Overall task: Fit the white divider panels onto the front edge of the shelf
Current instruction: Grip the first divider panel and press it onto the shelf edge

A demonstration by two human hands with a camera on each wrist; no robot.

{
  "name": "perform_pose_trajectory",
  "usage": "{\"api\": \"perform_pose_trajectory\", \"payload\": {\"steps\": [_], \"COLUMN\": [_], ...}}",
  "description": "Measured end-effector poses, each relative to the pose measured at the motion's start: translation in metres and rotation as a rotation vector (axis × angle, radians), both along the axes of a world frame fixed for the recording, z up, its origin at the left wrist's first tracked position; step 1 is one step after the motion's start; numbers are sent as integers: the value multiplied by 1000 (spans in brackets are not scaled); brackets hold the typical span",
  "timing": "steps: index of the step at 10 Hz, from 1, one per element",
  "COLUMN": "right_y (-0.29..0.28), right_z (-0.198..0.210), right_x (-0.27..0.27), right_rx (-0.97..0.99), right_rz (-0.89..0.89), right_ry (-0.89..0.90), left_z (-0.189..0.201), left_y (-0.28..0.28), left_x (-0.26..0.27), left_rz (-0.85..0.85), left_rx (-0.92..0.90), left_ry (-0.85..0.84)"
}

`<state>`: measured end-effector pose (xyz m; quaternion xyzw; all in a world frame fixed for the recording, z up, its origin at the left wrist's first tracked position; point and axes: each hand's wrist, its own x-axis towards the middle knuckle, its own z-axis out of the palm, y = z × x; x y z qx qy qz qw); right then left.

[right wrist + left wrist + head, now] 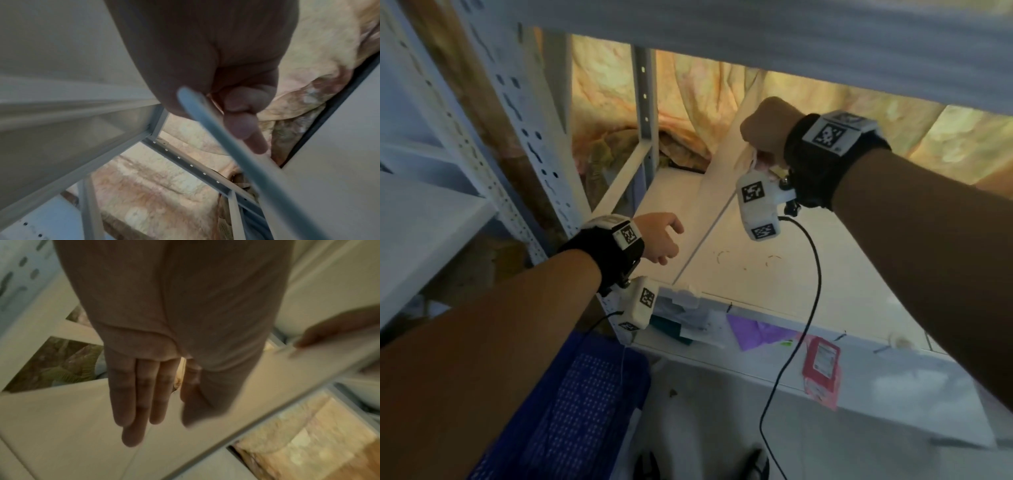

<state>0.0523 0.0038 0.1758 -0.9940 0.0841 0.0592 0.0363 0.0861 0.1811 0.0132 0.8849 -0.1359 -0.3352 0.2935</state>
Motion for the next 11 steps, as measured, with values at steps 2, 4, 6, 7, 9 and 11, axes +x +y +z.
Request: {"api": "perform_pose_trajectory", "payload": {"steps": [2, 4, 6, 7, 9, 11], "right_y": [26, 24, 11, 24, 46, 44], "right_z": [4, -21, -115, -158, -191, -211], "right_x": [15, 23, -14, -34, -27, -14], "right_rx": [-123, 805, 627, 462, 650, 646], "right_rz": [50, -274, -268, -121, -159, -377], "right_ry": [53, -79, 221, 409, 391, 383], "left_z": [12, 10, 7, 3, 7, 5], "left_y": [-18, -38, -35, -36, -45, -38], "left_x": [-14, -13, -8, -9, -9, -2], "left_rz": [-149, 55, 32, 22, -12, -201], "left_rx": [-51, -137, -144, -112, -43, -43], "left_ry": [-150, -144, -130, -233, -414, -335]}}
